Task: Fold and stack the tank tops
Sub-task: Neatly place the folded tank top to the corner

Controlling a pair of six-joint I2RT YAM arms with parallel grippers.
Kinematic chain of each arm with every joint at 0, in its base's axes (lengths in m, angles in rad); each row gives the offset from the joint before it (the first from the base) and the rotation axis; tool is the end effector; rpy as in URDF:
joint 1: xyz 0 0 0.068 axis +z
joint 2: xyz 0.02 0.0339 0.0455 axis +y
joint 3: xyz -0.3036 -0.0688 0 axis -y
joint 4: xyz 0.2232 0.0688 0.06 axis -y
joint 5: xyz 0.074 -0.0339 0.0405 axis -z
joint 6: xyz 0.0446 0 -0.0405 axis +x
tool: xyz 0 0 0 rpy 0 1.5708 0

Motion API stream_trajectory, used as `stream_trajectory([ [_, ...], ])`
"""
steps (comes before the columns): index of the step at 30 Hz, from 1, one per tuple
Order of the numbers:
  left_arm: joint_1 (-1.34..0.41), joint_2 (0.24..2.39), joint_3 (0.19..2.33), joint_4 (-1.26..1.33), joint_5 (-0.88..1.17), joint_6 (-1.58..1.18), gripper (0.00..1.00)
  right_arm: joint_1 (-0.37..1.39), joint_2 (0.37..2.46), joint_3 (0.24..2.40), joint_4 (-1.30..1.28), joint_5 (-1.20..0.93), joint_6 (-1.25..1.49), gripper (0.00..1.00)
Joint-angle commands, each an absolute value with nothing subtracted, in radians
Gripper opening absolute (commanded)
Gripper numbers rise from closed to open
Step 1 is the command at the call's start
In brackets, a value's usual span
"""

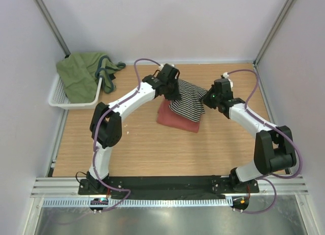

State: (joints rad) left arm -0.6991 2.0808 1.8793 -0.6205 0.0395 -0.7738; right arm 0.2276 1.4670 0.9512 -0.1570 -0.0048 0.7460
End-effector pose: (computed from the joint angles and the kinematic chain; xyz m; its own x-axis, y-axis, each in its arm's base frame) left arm 0.3660 -0.3100 0.3057 -0.8648 -0.1852 -0.4667 0.0828 0.8641 -0.4964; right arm 0.2971 0.0690 0.2837 -0.6015 0.5574 -0.5723 0.2437 0.8103 0.5330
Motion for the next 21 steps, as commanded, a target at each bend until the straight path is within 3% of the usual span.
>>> stream_trajectory([
  [1,-0.657,2.011,1.824,-0.555,0.081,-0.752,0.0,0.276,1.492,1.008,-0.097,0.06,0.776,0.01],
  [16,-0.598,2.066,1.678,-0.485,0.124,-0.761,0.0,0.33,1.615,0.951,-0.034,0.155,0.793,0.01],
  [21,-0.598,2.062,1.631,-0.477,0.098,-0.761,0.09,0.33,1.632,0.95,-0.038,0.186,0.784,0.02],
])
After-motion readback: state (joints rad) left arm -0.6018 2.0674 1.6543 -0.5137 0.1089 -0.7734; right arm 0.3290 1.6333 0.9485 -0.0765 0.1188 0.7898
